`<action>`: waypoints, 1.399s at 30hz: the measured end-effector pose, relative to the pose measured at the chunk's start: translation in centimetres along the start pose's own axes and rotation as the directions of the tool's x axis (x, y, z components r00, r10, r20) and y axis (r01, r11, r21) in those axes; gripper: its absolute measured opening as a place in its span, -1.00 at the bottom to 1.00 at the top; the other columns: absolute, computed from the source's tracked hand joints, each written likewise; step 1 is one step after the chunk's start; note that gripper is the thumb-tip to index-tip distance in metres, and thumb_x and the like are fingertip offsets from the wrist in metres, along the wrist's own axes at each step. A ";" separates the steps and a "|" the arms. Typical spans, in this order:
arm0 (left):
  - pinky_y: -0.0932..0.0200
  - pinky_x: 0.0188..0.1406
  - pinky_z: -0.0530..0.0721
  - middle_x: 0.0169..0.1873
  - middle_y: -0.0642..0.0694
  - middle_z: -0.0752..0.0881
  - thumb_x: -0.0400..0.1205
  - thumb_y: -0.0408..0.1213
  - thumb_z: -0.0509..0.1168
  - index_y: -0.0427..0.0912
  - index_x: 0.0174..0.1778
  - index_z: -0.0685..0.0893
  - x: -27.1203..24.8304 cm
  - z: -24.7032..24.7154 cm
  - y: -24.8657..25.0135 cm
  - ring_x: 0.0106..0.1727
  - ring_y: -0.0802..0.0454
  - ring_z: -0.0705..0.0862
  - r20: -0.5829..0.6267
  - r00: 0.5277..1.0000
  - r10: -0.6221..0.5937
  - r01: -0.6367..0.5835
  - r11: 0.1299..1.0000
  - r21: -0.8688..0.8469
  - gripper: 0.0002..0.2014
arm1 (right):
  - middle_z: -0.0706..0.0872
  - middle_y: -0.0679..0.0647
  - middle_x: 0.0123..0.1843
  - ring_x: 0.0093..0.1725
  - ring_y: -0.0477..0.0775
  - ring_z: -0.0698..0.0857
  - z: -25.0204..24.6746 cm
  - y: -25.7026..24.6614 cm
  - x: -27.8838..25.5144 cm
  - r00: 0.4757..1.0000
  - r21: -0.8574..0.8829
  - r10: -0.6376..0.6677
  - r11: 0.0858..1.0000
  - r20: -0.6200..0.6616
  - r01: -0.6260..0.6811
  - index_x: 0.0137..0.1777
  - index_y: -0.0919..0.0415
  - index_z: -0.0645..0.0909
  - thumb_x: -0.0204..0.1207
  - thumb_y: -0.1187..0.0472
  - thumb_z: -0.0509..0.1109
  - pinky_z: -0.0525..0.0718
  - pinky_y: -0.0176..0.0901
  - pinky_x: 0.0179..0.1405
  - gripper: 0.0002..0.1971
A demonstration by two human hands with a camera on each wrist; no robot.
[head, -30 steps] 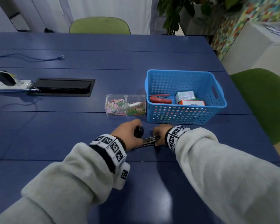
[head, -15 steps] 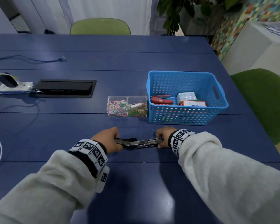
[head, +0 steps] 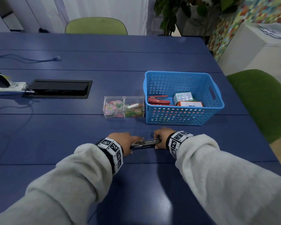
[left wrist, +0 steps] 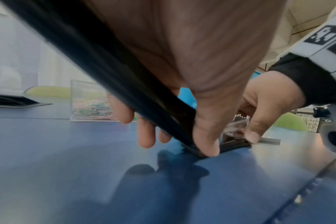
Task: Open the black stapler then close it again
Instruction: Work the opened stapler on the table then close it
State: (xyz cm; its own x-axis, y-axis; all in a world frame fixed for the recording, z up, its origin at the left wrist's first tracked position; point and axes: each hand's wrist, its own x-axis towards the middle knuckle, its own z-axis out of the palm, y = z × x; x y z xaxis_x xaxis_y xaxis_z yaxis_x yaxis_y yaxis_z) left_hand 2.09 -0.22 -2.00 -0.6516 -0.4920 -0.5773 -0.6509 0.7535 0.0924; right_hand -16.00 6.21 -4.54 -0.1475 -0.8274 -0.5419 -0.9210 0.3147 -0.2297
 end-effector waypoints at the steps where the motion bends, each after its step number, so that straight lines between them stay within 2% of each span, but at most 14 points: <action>1: -0.05 0.12 0.63 0.28 -0.10 0.56 0.61 -0.09 0.27 0.40 0.51 0.16 0.1 0.0 0.0 0.29 -0.18 0.60 -0.001 1.000 0.001 -0.001 1.000 0.008 -0.39 | 0.47 0.02 -0.02 0.03 0.13 0.58 0.0 0.2 -0.2 1.000 0.012 -0.001 1.000 -0.001 0.001 0.16 0.09 0.58 0.36 0.05 0.51 0.54 -0.16 0.08 -0.62; 4: -0.04 0.08 0.64 0.26 -0.08 0.57 0.60 -0.09 0.26 0.41 0.47 0.22 0.1 0.0 -0.2 0.27 -0.18 0.62 -0.014 1.000 0.004 -0.004 1.000 0.024 -0.43 | 0.59 0.02 0.03 0.08 0.10 0.65 -0.6 1.3 -1.0 1.000 0.088 0.017 0.996 -0.025 -0.015 0.17 0.08 0.62 0.35 0.04 0.53 0.58 -0.19 0.10 -0.61; 7: -0.03 0.07 0.64 0.27 -0.08 0.56 0.61 -0.08 0.25 0.41 0.47 0.22 0.1 0.1 -0.5 0.28 -0.18 0.62 -0.010 1.000 0.005 -0.005 1.000 0.029 -0.44 | 0.67 0.05 0.20 0.17 0.09 0.67 -1.6 3.3 -2.1 0.992 0.131 0.084 0.989 -0.098 -0.071 0.20 0.11 0.62 0.33 0.07 0.54 0.59 -0.21 0.13 -0.57; 11: -0.03 0.09 0.64 0.29 -0.07 0.56 0.62 -0.08 0.24 0.40 0.48 0.22 0.2 0.0 -0.5 0.29 -0.17 0.61 -0.014 1.000 0.000 0.001 0.999 0.034 -0.44 | 0.62 0.11 0.28 0.22 0.15 0.64 -1.4 5.1 -2.8 0.986 0.001 0.158 0.987 -0.045 -0.158 0.25 0.10 0.58 0.34 0.02 0.51 0.62 -0.10 0.21 -0.53; 15: -0.02 0.07 0.65 0.27 -0.07 0.58 0.61 -0.10 0.24 0.40 0.47 0.24 0.3 -0.2 -0.2 0.26 -0.17 0.63 -0.027 1.000 0.008 -0.006 0.998 0.054 -0.46 | 0.60 0.15 0.28 0.23 0.19 0.62 -0.4 4.8 -2.5 0.984 -0.097 0.177 0.980 0.002 -0.176 0.22 0.14 0.55 0.35 0.01 0.50 0.61 -0.09 0.18 -0.53; 18: -0.06 0.10 0.68 0.23 -0.08 0.58 0.61 -0.11 0.22 0.43 0.44 0.25 0.3 -0.4 -0.1 0.22 -0.19 0.64 -0.029 1.000 0.006 -0.005 0.998 0.056 -0.47 | 0.66 0.20 0.23 0.16 0.22 0.66 -0.1 4.4 -2.3 0.984 -0.130 0.178 0.976 0.000 -0.176 0.13 0.21 0.62 0.41 0.06 0.44 0.66 -0.05 0.16 -0.66; 20: -0.05 0.09 0.68 0.22 -0.09 0.58 0.61 -0.12 0.21 0.43 0.44 0.24 0.2 -0.4 -0.1 0.21 -0.20 0.65 -0.024 1.000 0.005 -0.004 0.998 0.062 -0.48 | 0.71 0.18 0.17 0.06 0.20 0.69 -0.1 4.3 -2.3 0.981 -0.143 0.191 0.972 0.011 -0.188 0.05 0.19 0.66 0.41 0.06 0.40 0.68 -0.06 0.10 -0.72; 23: -0.05 0.08 0.67 0.22 -0.10 0.57 0.62 -0.12 0.20 0.43 0.44 0.22 0.2 -0.2 0.0 0.20 -0.21 0.66 -0.017 1.000 0.008 -0.007 0.997 0.071 -0.48 | 0.75 0.12 0.08 0.06 0.20 0.71 -0.6 4.4 -2.9 0.978 -0.113 0.210 0.972 0.000 -0.208 -0.04 0.13 0.67 0.38 0.07 0.37 0.68 -0.09 0.00 -0.79; 26: -0.06 0.09 0.68 0.23 -0.10 0.57 0.62 -0.10 0.21 0.44 0.44 0.22 0.2 -0.1 0.0 0.20 -0.21 0.66 -0.007 1.000 0.011 -0.010 0.998 0.063 -0.47 | 0.72 0.06 -0.13 0.00 0.16 0.72 -1.7 3.6 -3.4 0.982 0.069 0.146 0.988 -0.120 -0.138 -0.20 0.04 0.60 0.37 0.10 0.42 0.69 -0.09 0.06 -0.93; 28: -0.06 0.09 0.68 0.22 -0.10 0.57 0.62 -0.09 0.21 0.45 0.44 0.21 0.3 -0.1 0.0 0.20 -0.21 0.66 -0.007 1.000 0.012 -0.011 0.998 0.059 -0.47 | 0.66 -0.01 -0.17 -0.08 0.06 0.67 -2.1 2.2 -3.6 0.987 0.139 0.039 0.990 -0.158 -0.017 -0.06 0.06 0.68 0.40 0.13 0.44 0.66 -0.12 0.09 -0.87; 30: -0.07 0.09 0.67 0.22 -0.10 0.58 0.62 -0.09 0.21 0.46 0.43 0.21 0.2 -0.1 0.0 0.21 -0.21 0.65 -0.012 1.000 0.011 -0.010 0.998 0.059 -0.47 | 0.65 0.00 -0.09 -0.04 0.03 0.63 -2.0 0.8 -3.6 0.990 0.074 -0.071 0.994 -0.123 0.080 0.09 0.12 0.69 0.44 0.13 0.41 0.62 -0.13 0.13 -0.76; 32: -0.07 0.11 0.66 0.23 -0.10 0.58 0.62 -0.09 0.21 0.46 0.43 0.22 0.2 -0.1 0.0 0.23 -0.21 0.64 -0.020 1.000 0.013 -0.012 0.998 0.064 -0.47 | 0.62 0.05 -0.03 0.08 0.10 0.64 -1.6 -0.3 -3.3 0.987 -0.014 -0.136 0.991 -0.091 0.136 0.12 0.12 0.69 0.46 0.12 0.38 0.59 -0.12 0.15 -0.75; 39: -0.07 0.13 0.67 0.21 -0.11 0.59 0.62 -0.09 0.22 0.43 0.44 0.24 0.2 0.0 0.1 0.23 -0.19 0.64 -0.024 0.999 0.029 -0.027 0.997 0.071 -0.48 | 0.51 0.11 -0.07 0.12 0.21 0.63 -0.8 -1.0 -2.9 0.984 -0.081 -0.162 0.984 -0.075 0.156 0.07 0.15 0.70 0.48 0.15 0.34 0.58 -0.09 0.07 -0.78; 42: -0.05 0.09 0.65 0.18 -0.11 0.59 0.62 -0.10 0.22 0.44 0.43 0.25 0.1 0.0 0.1 0.20 -0.20 0.64 -0.026 0.999 0.022 -0.021 0.998 0.062 -0.48 | 0.59 0.16 0.02 0.13 0.22 0.63 -0.8 -1.2 -2.8 0.984 -0.079 -0.166 0.984 -0.071 0.160 0.08 0.15 0.70 0.48 0.14 0.34 0.58 -0.08 0.08 -0.77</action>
State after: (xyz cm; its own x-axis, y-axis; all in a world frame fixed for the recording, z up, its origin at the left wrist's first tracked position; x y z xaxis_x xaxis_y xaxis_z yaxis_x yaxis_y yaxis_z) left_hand 2.01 -0.18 -2.07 -0.6759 -0.4862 -0.5538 -0.6119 0.7891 0.0539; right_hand -14.77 7.76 -2.11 -0.0178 -0.8991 -0.4374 -0.9584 0.1400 -0.2488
